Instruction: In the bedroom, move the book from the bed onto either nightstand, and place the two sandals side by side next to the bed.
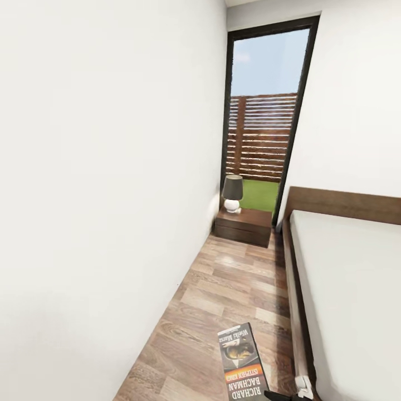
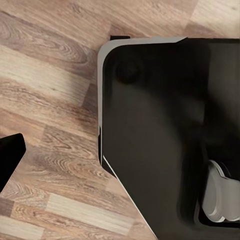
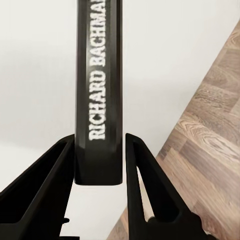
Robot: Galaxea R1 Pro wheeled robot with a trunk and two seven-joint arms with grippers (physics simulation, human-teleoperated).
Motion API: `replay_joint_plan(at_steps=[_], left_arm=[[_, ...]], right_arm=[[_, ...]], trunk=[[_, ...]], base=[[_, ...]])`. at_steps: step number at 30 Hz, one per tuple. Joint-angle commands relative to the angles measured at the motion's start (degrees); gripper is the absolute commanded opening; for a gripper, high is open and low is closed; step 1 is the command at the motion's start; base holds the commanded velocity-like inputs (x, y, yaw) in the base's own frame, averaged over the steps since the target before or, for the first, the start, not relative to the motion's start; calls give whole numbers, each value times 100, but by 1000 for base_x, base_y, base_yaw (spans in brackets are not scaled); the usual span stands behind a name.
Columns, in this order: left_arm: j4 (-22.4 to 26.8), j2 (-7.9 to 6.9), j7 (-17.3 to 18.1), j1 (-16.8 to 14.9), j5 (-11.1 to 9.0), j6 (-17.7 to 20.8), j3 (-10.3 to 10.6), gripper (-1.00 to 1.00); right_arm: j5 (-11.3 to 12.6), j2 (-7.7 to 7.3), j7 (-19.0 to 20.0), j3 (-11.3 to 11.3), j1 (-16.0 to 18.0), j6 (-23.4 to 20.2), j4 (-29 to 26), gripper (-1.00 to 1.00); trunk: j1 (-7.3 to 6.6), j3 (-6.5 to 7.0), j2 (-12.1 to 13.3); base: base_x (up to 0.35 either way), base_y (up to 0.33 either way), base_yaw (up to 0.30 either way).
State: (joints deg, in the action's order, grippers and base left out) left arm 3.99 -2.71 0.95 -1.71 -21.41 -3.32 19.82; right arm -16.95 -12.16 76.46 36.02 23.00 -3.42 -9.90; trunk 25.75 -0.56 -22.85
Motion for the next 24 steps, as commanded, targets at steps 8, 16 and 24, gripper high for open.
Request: replay_joint_plan(at_steps=[8, 16, 24], left_arm=[[-3, -2, 10, 1, -56, -19, 48, 100], [-3, -2, 10, 0, -56, -20, 48, 100], [-3, -2, 10, -2, -56, -20, 48, 100]], right_arm=[[-53, 11, 5, 39, 3, -43, -4, -100], [-54, 12, -5, 37, 3, -44, -4, -100], [-61, 17, -24, 31, 5, -48, -4, -100]], trunk=[[4, -59, -7], [4, -130, -7], [4, -204, -7]], base=[[48, 22, 0], [7, 3, 0], [1, 1, 0]])
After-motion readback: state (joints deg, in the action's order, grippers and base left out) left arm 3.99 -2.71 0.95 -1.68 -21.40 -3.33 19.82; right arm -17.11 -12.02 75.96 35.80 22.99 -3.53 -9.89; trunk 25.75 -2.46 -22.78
